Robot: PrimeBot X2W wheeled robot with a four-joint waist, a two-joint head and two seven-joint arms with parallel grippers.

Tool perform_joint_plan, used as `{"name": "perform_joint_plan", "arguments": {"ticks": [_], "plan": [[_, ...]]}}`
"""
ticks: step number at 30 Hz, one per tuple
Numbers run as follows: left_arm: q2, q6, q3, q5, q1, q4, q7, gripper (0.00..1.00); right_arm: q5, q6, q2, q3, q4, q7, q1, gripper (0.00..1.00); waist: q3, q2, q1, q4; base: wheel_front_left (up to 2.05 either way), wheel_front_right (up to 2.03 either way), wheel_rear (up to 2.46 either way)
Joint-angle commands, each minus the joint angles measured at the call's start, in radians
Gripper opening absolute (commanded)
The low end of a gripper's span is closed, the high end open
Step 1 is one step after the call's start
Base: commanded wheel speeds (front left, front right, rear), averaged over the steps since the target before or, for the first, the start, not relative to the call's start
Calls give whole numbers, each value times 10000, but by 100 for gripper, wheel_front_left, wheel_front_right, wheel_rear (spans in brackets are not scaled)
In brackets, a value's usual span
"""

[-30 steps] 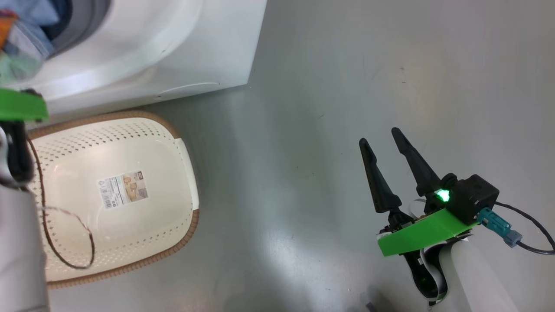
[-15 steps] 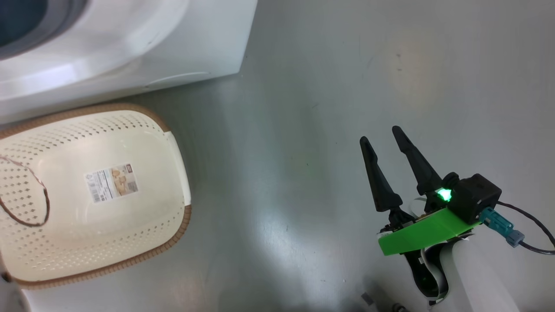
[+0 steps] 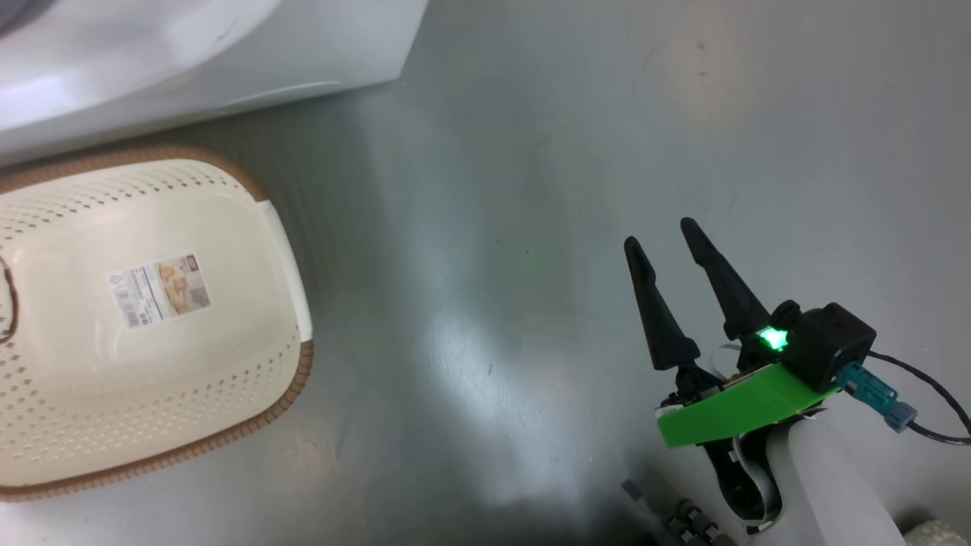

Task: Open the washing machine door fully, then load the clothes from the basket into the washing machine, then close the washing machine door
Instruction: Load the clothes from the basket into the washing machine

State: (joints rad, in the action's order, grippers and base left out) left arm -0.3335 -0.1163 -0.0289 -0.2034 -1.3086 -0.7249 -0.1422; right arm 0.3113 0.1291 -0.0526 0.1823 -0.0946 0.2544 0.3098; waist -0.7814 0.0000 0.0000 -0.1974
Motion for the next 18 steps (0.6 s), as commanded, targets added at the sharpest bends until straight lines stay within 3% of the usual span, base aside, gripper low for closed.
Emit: {"name": "perform_joint_plan", "arguments": {"ticks": [1, 12, 18], "plan": [[-622, -75, -17, -33, -235, 105, -89, 0, 66, 16, 24, 274, 225, 74, -194, 100, -147, 0, 0, -87, 0, 0, 0], [-1122, -139, 821, -746, -1620, 34, -898, 0, 155, 16, 24, 435, 303, 74, -134, 100, -497, 0, 0, -241, 0, 0, 0], [-1655, -141, 1705, -1616, -1929, -338, -427, 0, 223, 16, 24, 491, 262, 74, -83, 100, -635, 0, 0, -311, 0, 0, 0]]}}
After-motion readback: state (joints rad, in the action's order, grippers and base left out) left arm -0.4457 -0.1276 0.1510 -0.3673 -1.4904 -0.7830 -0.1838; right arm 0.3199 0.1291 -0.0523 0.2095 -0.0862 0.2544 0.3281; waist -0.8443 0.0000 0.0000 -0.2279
